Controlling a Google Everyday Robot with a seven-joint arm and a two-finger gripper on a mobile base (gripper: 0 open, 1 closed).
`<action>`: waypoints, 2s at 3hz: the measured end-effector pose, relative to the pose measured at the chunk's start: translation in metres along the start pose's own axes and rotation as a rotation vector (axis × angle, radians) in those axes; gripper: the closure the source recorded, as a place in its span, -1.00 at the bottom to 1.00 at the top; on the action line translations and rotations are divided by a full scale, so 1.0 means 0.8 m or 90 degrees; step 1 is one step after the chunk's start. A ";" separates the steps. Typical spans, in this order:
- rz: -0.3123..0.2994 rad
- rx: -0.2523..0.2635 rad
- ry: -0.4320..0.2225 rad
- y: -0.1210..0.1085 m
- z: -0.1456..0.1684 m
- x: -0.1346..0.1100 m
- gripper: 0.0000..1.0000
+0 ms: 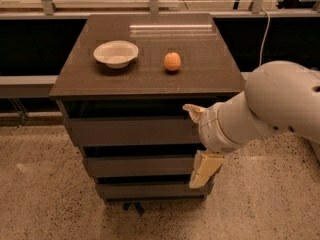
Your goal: Open top drawer
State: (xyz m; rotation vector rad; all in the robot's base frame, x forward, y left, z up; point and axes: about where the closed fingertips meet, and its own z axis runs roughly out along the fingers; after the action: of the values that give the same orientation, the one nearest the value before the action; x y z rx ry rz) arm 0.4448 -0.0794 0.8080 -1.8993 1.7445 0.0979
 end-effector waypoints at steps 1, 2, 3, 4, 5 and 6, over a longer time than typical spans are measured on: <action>-0.004 0.016 0.008 -0.010 -0.001 -0.004 -1.00; -0.022 -0.012 0.049 -0.006 0.041 -0.012 -1.00; -0.054 -0.052 0.134 -0.006 0.126 -0.003 -1.00; -0.071 -0.051 0.205 -0.014 0.170 0.018 -1.00; -0.083 -0.003 0.257 -0.048 0.191 0.048 -1.00; -0.109 0.063 0.283 -0.101 0.201 0.068 -1.00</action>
Offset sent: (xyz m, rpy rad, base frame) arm 0.0515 0.0312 -0.0745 -0.3888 -0.0282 0.0605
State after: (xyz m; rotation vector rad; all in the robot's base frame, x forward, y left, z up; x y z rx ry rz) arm 0.5787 -0.0574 0.6780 -2.0983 1.8056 -0.5018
